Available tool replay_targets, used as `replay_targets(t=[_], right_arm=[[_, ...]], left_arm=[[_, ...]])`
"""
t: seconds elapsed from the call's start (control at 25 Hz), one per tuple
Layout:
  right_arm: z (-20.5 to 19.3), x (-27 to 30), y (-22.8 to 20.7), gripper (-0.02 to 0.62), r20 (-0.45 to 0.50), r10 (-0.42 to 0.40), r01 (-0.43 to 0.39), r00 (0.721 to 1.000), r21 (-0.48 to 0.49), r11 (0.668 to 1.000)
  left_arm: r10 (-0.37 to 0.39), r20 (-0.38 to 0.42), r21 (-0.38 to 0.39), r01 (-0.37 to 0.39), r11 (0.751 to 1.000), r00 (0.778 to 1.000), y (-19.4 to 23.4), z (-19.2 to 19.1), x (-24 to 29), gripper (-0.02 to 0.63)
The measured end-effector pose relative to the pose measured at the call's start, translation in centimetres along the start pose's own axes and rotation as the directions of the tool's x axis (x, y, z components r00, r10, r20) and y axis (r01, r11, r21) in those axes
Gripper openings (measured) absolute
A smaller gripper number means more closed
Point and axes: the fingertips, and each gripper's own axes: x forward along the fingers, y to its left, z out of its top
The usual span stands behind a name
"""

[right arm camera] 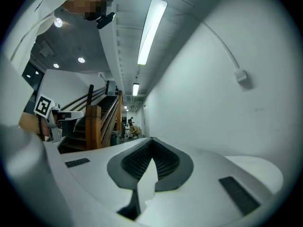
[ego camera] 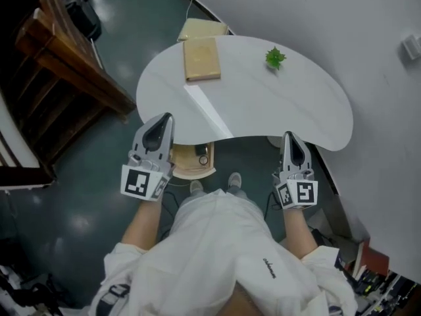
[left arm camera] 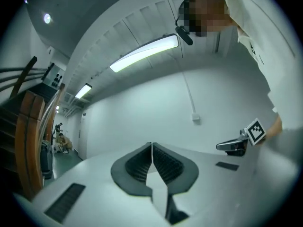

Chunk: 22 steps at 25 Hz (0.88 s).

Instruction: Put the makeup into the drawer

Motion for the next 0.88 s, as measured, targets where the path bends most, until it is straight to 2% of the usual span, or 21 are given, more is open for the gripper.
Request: replay_targets(t=[0.12, 0.28, 0.48, 0.88], right_arm=[[1.9, -0.8, -2.3, 0.017, 0.048, -0.054, 0.055, 0.997, -0.008, 0.998], [3.8, -1.8, -4.3, 0.017, 0.091, -0.102, 0.103, 0.991, -0.015, 0.995], [5.1, -2.9, -5.9, 0.017, 0.131, -0.156, 0.158, 0.979, -0.006, 0.987], [6.1, -3.7, -6.7, 0.017, 0.156, -0.190, 0.191, 0.969, 0.008, 0.982]], left_arm=[[0.020, 0.047, 0.034, -0.021, 0.999, 0.999, 0.4, 2.5, -0.1, 0.031], [0.065, 0.086, 0.040, -0.069, 0.997, 0.994, 1.4, 4.4, -0.8, 0.031], [0.104, 0.105, 0.059, -0.110, 0.992, 0.989, 2.7, 5.6, -2.0, 0.031], [0.119, 0.118, 0.086, -0.129, 0.988, 0.986, 3.2, 6.6, -2.2, 0.031]])
